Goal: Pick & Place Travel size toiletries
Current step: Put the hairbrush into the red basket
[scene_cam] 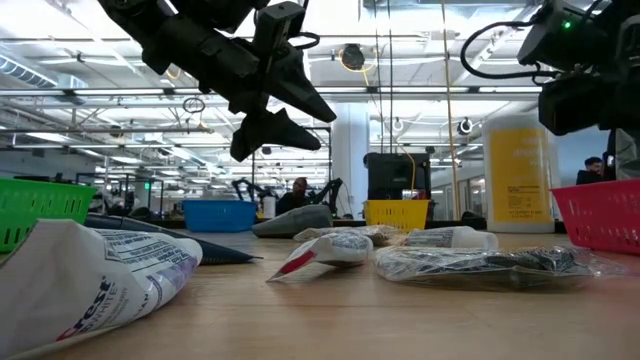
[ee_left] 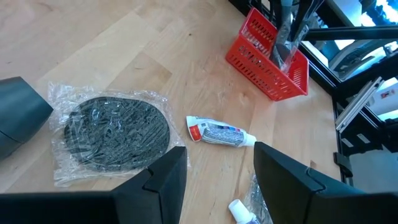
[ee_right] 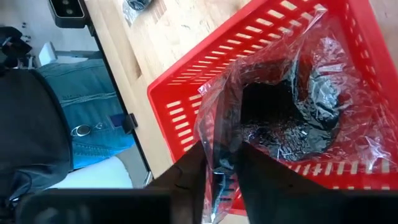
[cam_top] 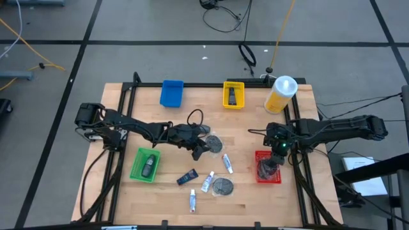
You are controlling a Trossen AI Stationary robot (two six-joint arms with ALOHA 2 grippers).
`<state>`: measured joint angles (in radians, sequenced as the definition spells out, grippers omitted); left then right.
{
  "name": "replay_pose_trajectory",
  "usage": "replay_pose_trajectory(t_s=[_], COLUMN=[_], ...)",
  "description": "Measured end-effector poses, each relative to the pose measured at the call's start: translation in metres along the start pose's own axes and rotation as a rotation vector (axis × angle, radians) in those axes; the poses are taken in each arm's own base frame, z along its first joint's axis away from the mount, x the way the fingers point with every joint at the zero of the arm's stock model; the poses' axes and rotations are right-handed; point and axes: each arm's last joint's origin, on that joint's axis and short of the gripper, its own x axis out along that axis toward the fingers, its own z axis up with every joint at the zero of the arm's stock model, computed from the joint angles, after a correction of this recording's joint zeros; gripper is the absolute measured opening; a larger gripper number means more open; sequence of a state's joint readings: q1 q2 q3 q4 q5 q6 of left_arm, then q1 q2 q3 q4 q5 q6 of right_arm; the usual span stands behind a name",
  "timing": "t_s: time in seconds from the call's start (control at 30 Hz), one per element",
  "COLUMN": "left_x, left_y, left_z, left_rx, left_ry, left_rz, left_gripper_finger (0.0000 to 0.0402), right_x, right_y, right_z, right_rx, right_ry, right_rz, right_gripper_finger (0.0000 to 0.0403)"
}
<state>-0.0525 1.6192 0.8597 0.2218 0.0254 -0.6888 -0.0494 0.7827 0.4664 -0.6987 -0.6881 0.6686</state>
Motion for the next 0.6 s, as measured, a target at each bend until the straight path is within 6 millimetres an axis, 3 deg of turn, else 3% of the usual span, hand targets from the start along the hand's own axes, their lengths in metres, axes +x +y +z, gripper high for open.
replay_pose_trajectory(t_s=[0.23, 0.6], left_x=[0.0000, 0.0000], left_y=[0.0000, -0.0011], left_z=[0.0000, 0.0014], left_rx=[0.005, 0.037], left_ry=[0.000, -0.015], left_rz=[0.000, -0.011], left_gripper_finger=[0.0182, 0.0182], right_x=[-0.0007, -0.0068], right_y=[0.0005, 0.0053], right_z=[-0.0003, -0.0023], right_rx=[0.074, 0.092], right_ry=[0.008, -0.045], right_rz=[0.018, 0.065], right_gripper_finger=[0.0151, 0.0137])
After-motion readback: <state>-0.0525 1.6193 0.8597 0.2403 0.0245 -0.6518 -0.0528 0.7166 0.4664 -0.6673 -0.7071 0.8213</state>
